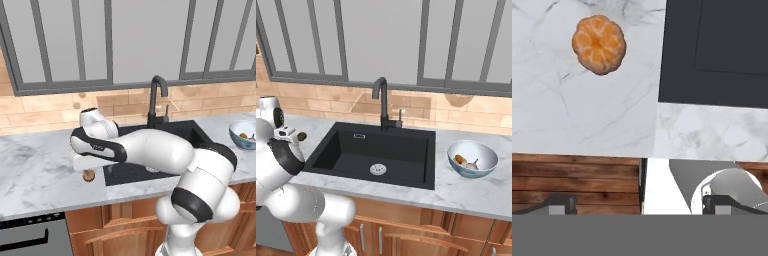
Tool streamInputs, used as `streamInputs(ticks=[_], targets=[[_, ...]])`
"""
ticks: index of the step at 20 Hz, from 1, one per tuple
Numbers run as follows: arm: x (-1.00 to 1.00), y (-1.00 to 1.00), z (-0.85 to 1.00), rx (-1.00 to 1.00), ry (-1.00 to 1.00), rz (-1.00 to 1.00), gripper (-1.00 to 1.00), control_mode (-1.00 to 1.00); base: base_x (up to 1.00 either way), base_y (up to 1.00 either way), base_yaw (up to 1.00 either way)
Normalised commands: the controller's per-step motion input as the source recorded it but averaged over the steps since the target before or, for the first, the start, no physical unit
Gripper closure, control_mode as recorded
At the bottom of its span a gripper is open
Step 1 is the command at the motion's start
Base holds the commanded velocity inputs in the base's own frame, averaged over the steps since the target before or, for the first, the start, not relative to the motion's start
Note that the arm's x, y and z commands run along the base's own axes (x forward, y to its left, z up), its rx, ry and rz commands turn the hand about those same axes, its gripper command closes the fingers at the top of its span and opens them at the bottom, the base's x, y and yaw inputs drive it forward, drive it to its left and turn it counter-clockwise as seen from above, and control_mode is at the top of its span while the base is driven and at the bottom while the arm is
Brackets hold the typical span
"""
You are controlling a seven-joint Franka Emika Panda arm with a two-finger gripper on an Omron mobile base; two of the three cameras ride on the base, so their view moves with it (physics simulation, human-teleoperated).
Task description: There is a mixed pile of frozen fruits and vegetables on the counter. Locate all the frozen vegetables and place the items in a bowl on the counter. Take all the frozen fruits and defrost them in a running sink.
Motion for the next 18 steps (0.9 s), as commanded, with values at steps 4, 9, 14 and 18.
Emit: streamInputs(ticks=[4,9,14,18], targets=[[0.29,-0.01,0.00,0.00,0.00,0.03,-1.00,-1.00,0.00,0.00,0.00],[0.31,0.05,-0.10,-0.01,-0.03,0.01,-1.00,-1.00,0.00,0.00,0.00],[0.35,0.01,-0.08,0.00,-0.08,0.02,-1.00,-1.00,0.00,0.00,0.00],[0.36,0.12,-0.13,0.00,-0.11,0.01,-1.00,-1.00,0.00,0.00,0.00]])
